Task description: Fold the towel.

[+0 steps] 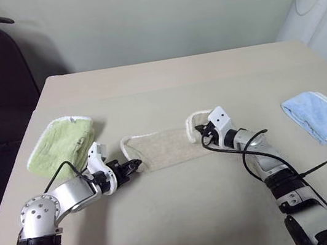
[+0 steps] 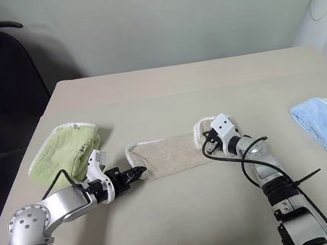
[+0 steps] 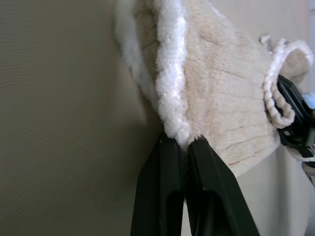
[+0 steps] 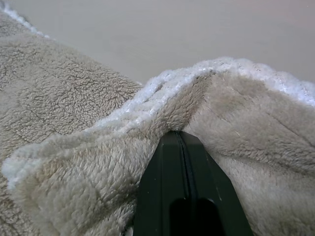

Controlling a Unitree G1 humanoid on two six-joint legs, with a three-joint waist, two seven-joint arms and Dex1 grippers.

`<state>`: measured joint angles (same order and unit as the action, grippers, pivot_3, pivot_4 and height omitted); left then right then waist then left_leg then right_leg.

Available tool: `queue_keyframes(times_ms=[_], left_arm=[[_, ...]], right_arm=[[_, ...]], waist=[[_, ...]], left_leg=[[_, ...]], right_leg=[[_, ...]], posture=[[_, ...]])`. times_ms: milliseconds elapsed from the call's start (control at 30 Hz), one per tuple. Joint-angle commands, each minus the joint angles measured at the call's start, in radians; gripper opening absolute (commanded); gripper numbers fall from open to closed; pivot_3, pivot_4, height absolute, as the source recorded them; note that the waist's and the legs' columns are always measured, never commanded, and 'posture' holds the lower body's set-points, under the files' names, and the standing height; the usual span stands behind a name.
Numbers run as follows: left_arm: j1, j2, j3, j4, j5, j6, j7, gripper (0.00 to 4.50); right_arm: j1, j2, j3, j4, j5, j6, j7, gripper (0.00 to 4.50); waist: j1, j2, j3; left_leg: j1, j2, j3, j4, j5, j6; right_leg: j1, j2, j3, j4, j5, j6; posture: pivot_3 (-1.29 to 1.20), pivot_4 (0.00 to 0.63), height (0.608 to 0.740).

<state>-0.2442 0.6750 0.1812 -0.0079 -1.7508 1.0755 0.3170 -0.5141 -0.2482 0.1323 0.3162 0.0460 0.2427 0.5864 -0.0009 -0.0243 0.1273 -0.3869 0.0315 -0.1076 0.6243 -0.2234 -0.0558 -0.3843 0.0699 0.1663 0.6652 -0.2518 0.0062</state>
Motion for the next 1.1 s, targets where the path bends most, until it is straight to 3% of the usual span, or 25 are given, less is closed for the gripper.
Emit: queue_keyframes(times_ms=[33, 200, 400, 533, 700, 900, 1033, 1100], left_arm=[[-0.039, 0.006, 0.067, -0.096, 0.017, -0.034, -0.101, 0.02], [-0.133, 0.075, 0.073, -0.221, 0.087, -0.018, -0.246, 0.02], [-0.401, 0.046, -0.089, -0.171, 0.209, 0.051, -0.371, 0.02], [-0.603, -0.048, -0.247, -0.064, 0.378, 0.097, -0.517, 0.02], [-0.803, -0.213, -0.434, 0.126, 0.619, 0.090, -0.716, 0.02], [-0.954, -0.414, -0.672, 0.355, 0.954, -0.036, -0.960, 0.02], [-0.996, -0.565, -0.703, 0.596, 1.133, -0.151, -1.011, 0.02], [-1.005, -0.613, -0.672, 0.678, 1.174, -0.178, -1.045, 0.54]], right_arm=[[0.021, -0.002, 0.002, -0.001, -0.004, 0.023, -0.009, 0.00], [0.028, -0.035, -0.037, -0.059, 0.034, 0.048, 0.022, 0.00], [0.101, -0.143, -0.153, -0.355, 0.260, 0.200, 0.170, 0.00], [0.131, -0.224, -0.264, -0.468, 0.369, 0.272, 0.183, 0.00], [0.171, -0.269, -0.372, -0.488, 0.373, 0.283, 0.091, 0.00], [0.228, -0.266, -0.497, -0.499, 0.350, 0.249, -0.064, 0.00], [0.268, -0.248, -0.565, -0.550, 0.391, 0.255, -0.125, 0.00], [0.295, -0.244, -0.567, -0.579, 0.394, 0.262, -0.138, 0.00]], waist=[[0.000, -0.002, 0.001], [0.000, -0.003, 0.002], [0.013, -0.003, 0.003], [0.019, -0.005, 0.004], [0.019, -0.008, 0.007], [0.021, -0.006, 0.009], [0.024, -0.005, 0.010], [0.021, -0.004, 0.012]], left_leg=[[-0.001, 0.001, 0.000, 0.000, 0.000, 0.000], [-0.002, 0.001, -0.001, 0.000, 0.000, 0.000], [-0.008, 0.001, 0.000, 0.005, 0.000, 0.003], [-0.015, -0.001, 0.002, 0.009, 0.007, -0.002], [-0.017, -0.001, 0.002, 0.011, 0.005, 0.002], [-0.020, -0.002, 0.002, 0.017, -0.002, 0.019], [-0.023, -0.004, 0.003, 0.022, -0.006, 0.024], [-0.024, -0.004, 0.004, 0.023, -0.006, 0.025]], right_leg=[[-0.001, 0.000, 0.000, 0.000, 0.000, 0.000], [-0.001, 0.000, 0.000, 0.000, 0.000, 0.000], [-0.002, -0.005, 0.000, -0.001, -0.002, 0.005], [-0.004, -0.007, 0.000, -0.003, -0.001, 0.017], [-0.006, -0.008, 0.002, -0.004, 0.001, 0.025], [-0.006, -0.012, 0.003, -0.004, 0.001, 0.034], [-0.005, -0.017, 0.003, -0.004, -0.002, 0.041], [-0.006, -0.018, 0.003, -0.004, -0.003, 0.045]], posture=[[0.00, 0.150, 0.735], [0.00, 0.150, 0.735], [0.00, 0.150, 0.735], [0.00, 0.150, 0.735], [0.00, 0.150, 0.735], [0.00, 0.150, 0.735], [0.00, 0.150, 0.735], [0.00, 0.150, 0.735]])
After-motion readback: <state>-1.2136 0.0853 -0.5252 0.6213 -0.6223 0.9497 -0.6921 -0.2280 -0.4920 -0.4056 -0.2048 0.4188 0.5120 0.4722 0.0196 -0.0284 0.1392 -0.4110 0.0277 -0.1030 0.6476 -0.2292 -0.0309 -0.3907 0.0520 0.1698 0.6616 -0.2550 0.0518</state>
